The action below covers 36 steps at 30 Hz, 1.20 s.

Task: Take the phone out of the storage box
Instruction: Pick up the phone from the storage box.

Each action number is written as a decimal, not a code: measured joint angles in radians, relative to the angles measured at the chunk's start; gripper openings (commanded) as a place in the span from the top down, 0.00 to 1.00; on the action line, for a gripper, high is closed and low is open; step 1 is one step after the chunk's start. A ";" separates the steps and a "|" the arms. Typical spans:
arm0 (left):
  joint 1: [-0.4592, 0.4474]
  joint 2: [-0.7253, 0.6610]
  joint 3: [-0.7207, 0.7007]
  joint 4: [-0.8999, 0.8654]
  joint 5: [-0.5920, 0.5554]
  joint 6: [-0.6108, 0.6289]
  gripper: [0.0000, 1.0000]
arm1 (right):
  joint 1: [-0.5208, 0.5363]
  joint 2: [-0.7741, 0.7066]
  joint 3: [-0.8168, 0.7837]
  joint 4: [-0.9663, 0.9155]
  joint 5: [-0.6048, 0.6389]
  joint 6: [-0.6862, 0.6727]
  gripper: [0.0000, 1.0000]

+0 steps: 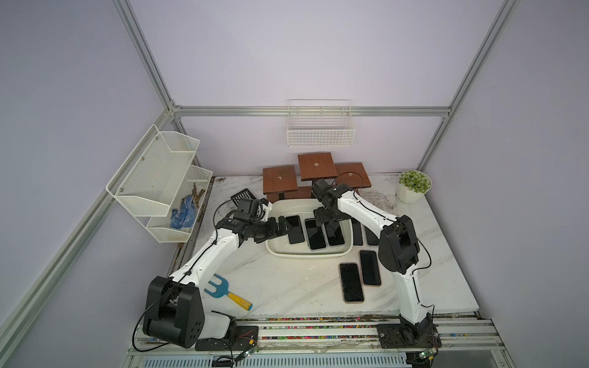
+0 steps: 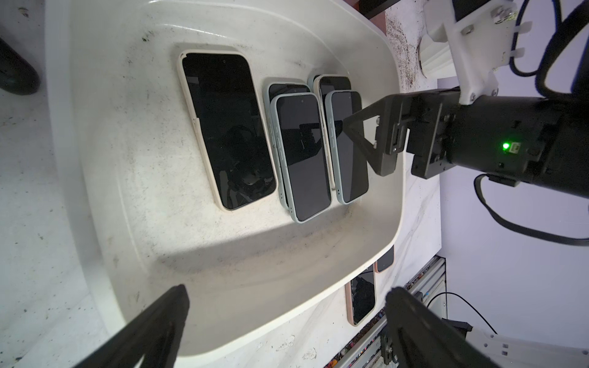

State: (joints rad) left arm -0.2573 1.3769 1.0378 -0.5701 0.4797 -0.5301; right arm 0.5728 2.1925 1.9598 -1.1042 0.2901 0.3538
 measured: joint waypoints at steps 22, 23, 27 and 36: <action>0.008 0.000 0.000 -0.001 -0.001 0.000 0.00 | -0.019 0.069 0.010 -0.014 -0.029 0.005 0.00; 0.010 0.000 -0.001 -0.001 -0.001 0.000 0.00 | -0.023 0.071 0.011 -0.013 -0.043 0.008 0.00; 0.015 0.000 -0.006 -0.003 -0.002 0.000 0.00 | -0.038 0.089 0.008 -0.009 -0.123 0.022 0.00; 0.015 0.000 -0.006 -0.004 -0.002 0.000 0.00 | -0.065 0.083 -0.018 0.017 -0.229 0.043 0.00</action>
State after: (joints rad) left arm -0.2420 1.3769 1.0317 -0.5743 0.4774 -0.5301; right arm 0.5079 2.2757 1.9423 -1.0870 0.0616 0.3973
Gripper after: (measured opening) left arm 0.996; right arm 0.998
